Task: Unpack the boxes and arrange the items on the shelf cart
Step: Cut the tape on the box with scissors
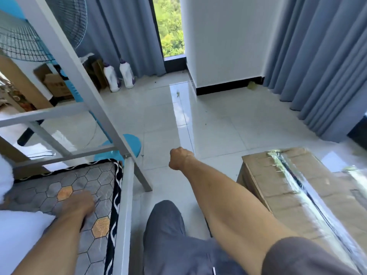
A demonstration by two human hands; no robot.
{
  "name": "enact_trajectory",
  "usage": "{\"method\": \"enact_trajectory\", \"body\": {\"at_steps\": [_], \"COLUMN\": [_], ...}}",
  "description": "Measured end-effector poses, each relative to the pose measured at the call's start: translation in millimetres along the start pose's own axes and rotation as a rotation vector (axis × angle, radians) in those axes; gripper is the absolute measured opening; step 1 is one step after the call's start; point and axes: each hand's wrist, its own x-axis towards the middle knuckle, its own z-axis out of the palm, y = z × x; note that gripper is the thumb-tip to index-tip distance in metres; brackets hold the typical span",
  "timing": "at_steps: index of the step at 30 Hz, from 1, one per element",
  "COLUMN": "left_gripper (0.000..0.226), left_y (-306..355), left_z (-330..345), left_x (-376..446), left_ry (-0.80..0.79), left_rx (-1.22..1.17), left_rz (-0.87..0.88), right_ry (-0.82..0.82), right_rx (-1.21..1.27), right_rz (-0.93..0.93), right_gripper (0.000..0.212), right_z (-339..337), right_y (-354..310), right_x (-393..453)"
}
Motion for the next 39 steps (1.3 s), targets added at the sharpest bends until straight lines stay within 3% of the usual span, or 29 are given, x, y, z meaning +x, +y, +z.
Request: {"method": "enact_trajectory", "body": {"at_steps": [3, 5, 7, 10, 13, 15, 18, 21, 26, 32, 36, 39], "left_gripper": [0.042, 0.026, 0.007, 0.013, 0.019, 0.017, 0.018, 0.022, 0.026, 0.027, 0.025, 0.015], "left_y": [11, 27, 54, 114, 195, 251, 329, 398, 460, 491, 498, 506], "left_z": [-13, -37, -68, -109, -140, -159, -179, -195, -186, -200, -211, -207], "left_x": [17, 23, 29, 36, 37, 28, -1, -43, -115, -133, -124, -130], "left_ry": [-0.089, -0.148, -0.224, -0.275, -0.189, -0.215, -0.361, -0.471, -0.618, -0.56, -0.422, -0.31], "left_rx": [-0.098, -0.154, -0.351, -0.778, -1.169, -1.324, -1.353, -1.323, -1.181, -1.233, -1.431, -1.33], "left_rz": [0.03, 0.143, 0.244, 0.344, 0.396, 0.406, 0.508, 0.706, 0.958, 0.914, 0.732, 0.717], "right_ry": [0.037, 0.029, 0.036, 0.067, 0.132, 0.216, 0.351, 0.522, 0.664, 0.58, 0.583, 0.586], "right_rx": [0.033, 0.056, 0.105, 0.232, 0.591, 0.905, 1.069, 1.195, 1.169, 1.135, 0.822, 0.882], "right_rz": [0.032, 0.053, 0.084, 0.147, 0.252, 0.33, 0.45, 0.624, 0.858, 0.811, 1.043, 1.057], "right_gripper": [0.032, 0.029, 0.025, 0.007, 0.024, 0.034, 0.037, 0.026, 0.022, 0.015, 0.025, 0.024], "right_z": [-3, -2, 3, 10, 17, 14, 15, 13, 8, 10, 24, 31], "right_y": [20, 28, 36, 51, 74, 87, 119, 166, 230, 301, 320, 330], "right_x": [6, 9, 15, 26, 40, 41, 31, 9, -44, -89, -101, -105]}}
